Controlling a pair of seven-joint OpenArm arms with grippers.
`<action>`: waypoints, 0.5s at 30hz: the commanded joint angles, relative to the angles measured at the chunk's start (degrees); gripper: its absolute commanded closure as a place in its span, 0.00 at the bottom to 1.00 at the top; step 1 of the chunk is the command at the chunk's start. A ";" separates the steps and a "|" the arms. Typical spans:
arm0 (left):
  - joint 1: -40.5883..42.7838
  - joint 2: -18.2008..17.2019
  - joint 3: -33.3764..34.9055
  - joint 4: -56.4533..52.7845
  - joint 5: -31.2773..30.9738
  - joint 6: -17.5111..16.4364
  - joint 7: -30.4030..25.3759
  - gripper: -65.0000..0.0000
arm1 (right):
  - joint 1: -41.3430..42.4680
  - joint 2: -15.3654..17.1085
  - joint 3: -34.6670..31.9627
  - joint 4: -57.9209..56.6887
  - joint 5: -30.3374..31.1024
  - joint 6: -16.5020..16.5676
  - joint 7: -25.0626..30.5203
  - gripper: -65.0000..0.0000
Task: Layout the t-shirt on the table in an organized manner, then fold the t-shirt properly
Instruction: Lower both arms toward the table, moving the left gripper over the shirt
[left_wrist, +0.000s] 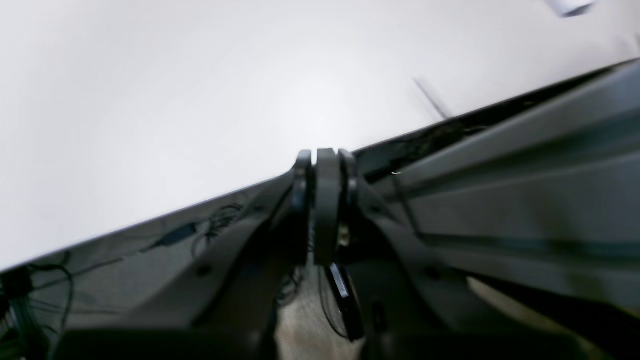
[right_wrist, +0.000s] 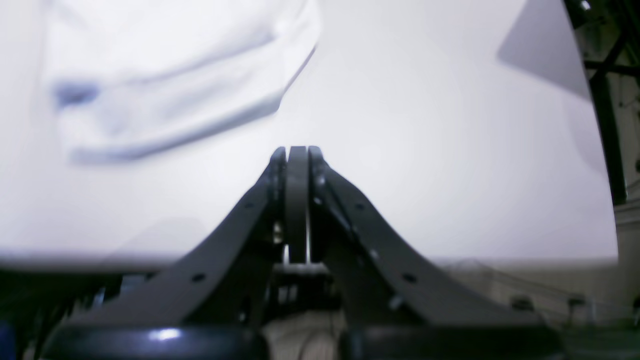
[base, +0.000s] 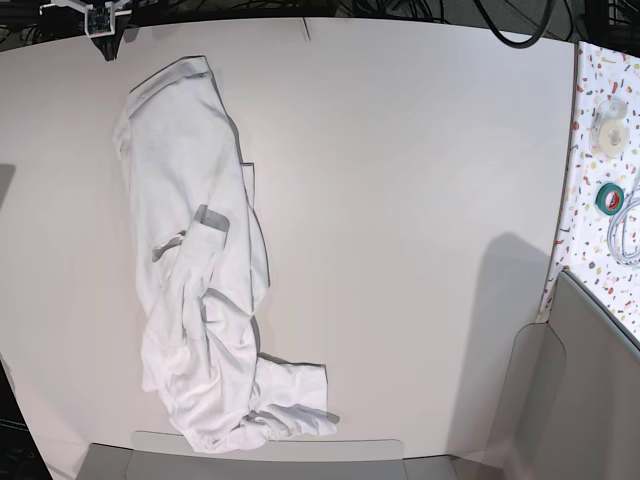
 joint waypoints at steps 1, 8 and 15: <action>-1.32 -0.66 0.56 0.76 0.15 -0.01 -1.32 1.00 | 0.49 0.28 0.81 1.10 0.08 -0.67 1.61 1.00; -16.26 -0.93 6.98 0.84 -0.21 -0.01 4.04 1.00 | 12.54 0.37 3.63 -0.40 0.34 -0.23 1.34 1.00; -38.68 -0.22 18.85 0.84 -0.29 -0.01 21.89 1.00 | 27.57 0.37 8.46 -0.93 0.52 -0.05 -14.66 1.00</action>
